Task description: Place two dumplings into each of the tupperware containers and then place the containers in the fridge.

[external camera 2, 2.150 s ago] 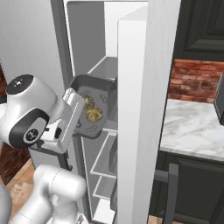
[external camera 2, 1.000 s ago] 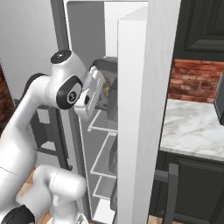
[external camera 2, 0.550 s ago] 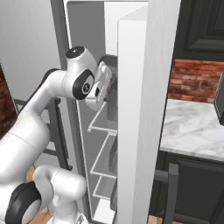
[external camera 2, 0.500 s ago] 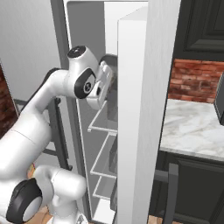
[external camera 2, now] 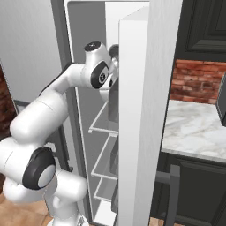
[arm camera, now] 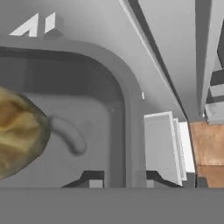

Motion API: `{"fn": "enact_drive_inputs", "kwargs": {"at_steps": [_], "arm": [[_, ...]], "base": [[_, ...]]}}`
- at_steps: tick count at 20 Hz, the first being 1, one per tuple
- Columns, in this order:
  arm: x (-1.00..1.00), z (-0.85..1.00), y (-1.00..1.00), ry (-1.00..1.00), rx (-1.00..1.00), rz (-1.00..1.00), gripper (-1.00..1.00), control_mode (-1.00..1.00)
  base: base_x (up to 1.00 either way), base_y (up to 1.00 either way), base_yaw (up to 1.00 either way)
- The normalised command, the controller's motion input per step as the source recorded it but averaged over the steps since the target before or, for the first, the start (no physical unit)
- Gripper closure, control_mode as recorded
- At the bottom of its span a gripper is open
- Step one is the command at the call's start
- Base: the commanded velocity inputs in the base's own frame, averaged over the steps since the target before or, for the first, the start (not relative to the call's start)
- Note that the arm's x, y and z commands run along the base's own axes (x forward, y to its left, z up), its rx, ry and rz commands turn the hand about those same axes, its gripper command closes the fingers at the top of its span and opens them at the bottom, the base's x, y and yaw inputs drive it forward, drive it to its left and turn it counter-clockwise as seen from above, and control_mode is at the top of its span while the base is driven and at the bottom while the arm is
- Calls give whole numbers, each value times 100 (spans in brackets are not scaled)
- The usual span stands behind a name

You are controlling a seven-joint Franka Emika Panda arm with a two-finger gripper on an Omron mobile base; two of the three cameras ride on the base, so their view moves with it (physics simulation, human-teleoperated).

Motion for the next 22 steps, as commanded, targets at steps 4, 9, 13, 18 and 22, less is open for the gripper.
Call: {"fn": "enact_drive_inputs", "kwargs": {"at_steps": [4,9,13,18,22], "arm": [[34,27,-4,2,0,3,100,-100],[25,45,-1,0,-1,12,100,-100],[53,8,-2,2,-7,14,100,-100],[75,0,0,5,-8,7,100,-100],[73,-1,0,0,0,1,100,-100]], "base": [[0,0,0],[0,0,0],[0,0,0],[0,0,0],[0,0,0]]}}
